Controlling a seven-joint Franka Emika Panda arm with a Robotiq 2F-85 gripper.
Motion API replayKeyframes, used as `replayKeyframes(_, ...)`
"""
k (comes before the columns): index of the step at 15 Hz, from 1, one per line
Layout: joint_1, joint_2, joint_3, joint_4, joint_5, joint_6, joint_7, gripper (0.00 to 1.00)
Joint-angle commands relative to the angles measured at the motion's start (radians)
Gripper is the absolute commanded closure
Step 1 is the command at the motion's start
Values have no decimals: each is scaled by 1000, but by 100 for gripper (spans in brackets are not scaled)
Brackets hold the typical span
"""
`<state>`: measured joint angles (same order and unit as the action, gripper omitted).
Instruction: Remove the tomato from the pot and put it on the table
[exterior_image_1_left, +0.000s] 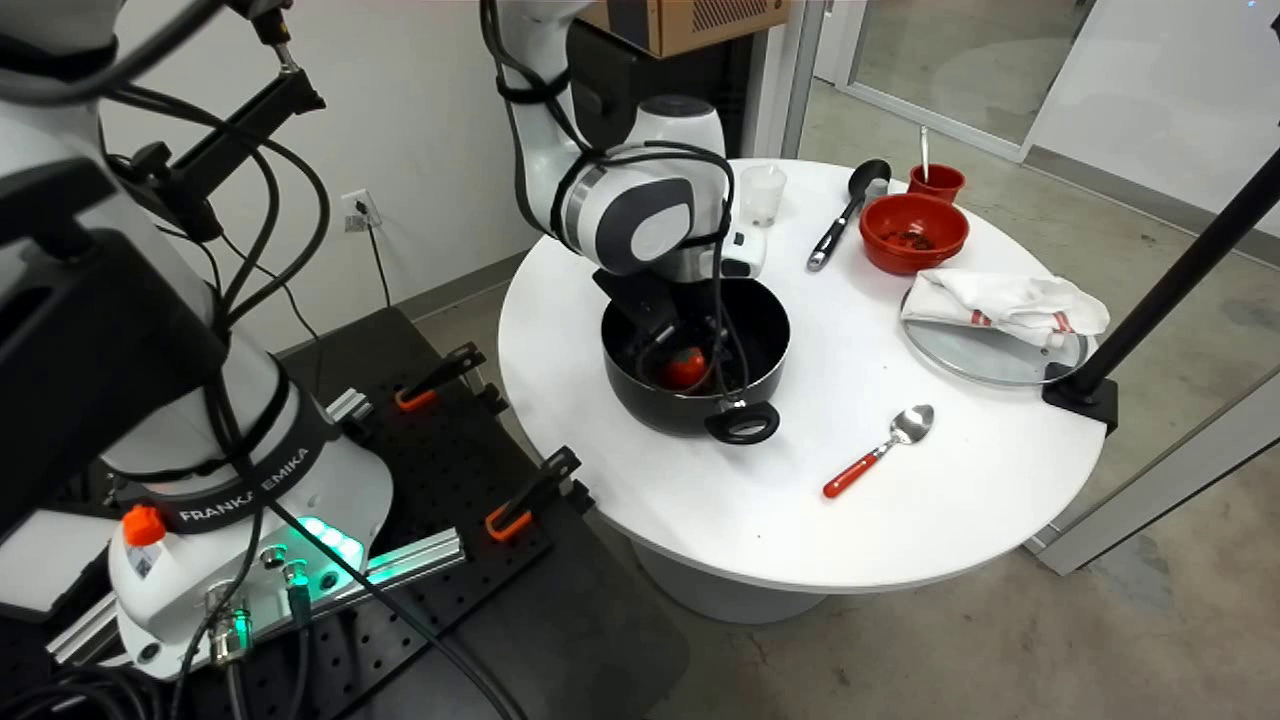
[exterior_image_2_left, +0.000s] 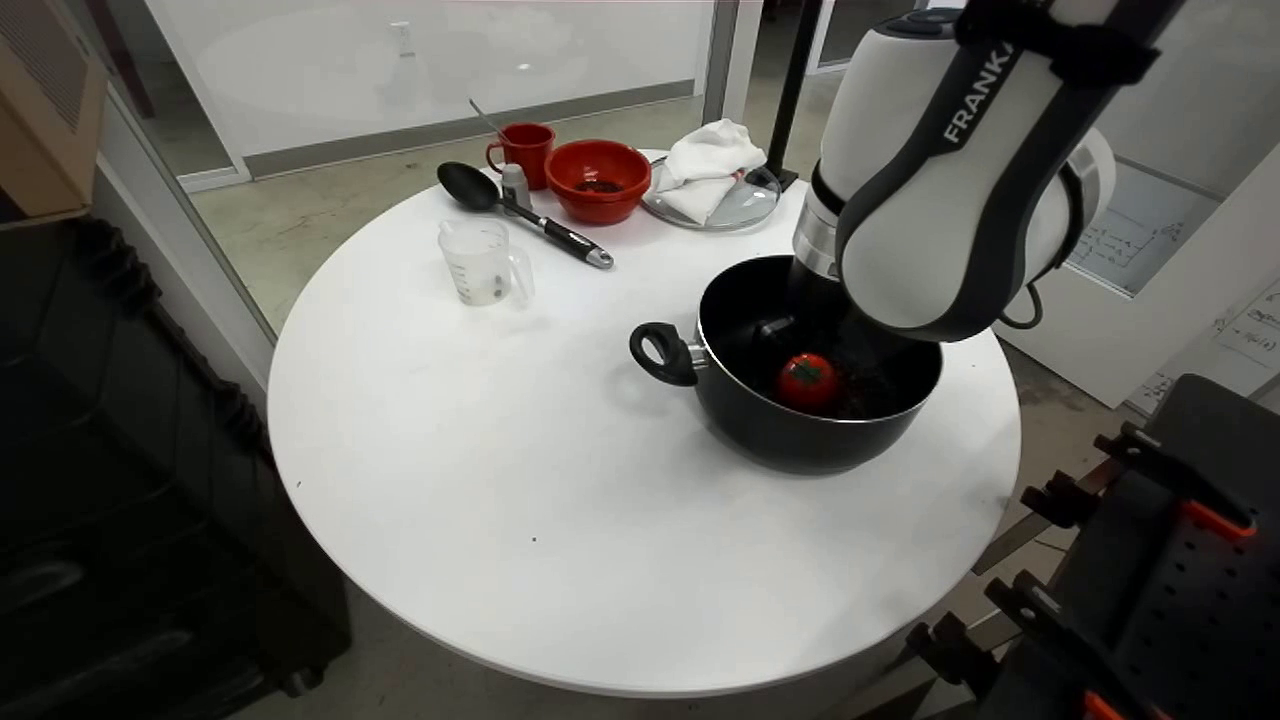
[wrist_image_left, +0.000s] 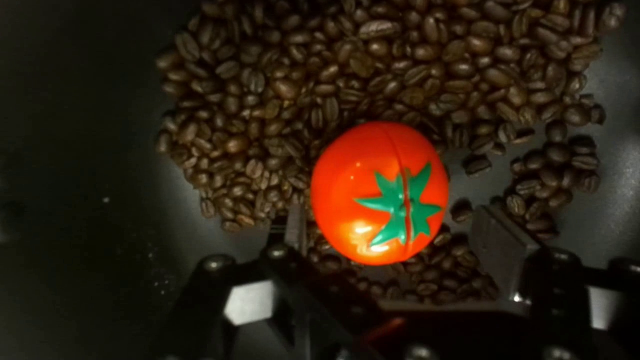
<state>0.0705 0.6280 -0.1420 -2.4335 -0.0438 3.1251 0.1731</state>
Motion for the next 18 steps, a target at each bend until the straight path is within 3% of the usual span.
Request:
replayKeyframes(1, 2, 9, 0, 18, 33, -10, -24, 49)
replayKeyframes(3, 5, 6, -4, 17, 33, -12, -24, 65)
replayKeyframes(7, 27, -31, -23, 2, 36, -60, -13, 73)
replayKeyframes(9, 57, -89, -47, -16, 33, -115, 1, 95)
replayKeyframes(10, 61, -128, -51, -26, 26, -145, 0, 100)
replayKeyframes(11, 81, -163, -70, -34, 17, -173, 9, 61)
replayKeyframes(13, 107, -222, -102, -39, -12, -234, 20, 65)
replayKeyframes(18, 158, -295, -202, -53, -197, -373, 91, 30)
